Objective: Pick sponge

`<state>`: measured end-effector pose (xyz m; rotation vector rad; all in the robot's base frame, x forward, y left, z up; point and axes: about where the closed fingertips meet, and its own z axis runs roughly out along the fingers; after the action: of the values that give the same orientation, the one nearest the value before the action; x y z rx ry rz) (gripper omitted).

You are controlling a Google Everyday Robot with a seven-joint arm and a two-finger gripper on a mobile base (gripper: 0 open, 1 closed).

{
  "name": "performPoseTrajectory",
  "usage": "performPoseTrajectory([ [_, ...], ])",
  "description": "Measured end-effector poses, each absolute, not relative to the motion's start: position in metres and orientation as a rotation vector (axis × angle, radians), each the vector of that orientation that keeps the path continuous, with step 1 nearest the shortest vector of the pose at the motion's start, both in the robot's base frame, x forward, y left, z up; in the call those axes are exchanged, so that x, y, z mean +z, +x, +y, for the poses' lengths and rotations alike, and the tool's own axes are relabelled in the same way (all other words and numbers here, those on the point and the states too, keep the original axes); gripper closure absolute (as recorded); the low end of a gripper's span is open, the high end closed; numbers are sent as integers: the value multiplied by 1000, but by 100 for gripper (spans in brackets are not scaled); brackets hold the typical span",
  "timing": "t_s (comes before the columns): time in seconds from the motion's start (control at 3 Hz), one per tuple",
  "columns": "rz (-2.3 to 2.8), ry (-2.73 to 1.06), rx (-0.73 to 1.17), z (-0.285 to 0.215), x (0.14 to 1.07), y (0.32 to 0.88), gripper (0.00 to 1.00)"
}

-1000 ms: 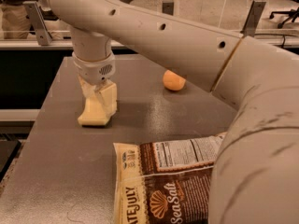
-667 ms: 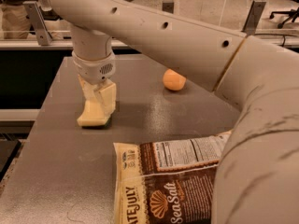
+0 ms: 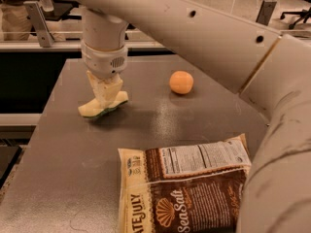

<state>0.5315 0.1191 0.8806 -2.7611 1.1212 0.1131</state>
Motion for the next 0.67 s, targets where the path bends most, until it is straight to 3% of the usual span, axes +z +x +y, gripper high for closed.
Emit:
performPoseTrajectory([
  [0.67, 1137, -2642, 177, 108, 930, 530, 100],
])
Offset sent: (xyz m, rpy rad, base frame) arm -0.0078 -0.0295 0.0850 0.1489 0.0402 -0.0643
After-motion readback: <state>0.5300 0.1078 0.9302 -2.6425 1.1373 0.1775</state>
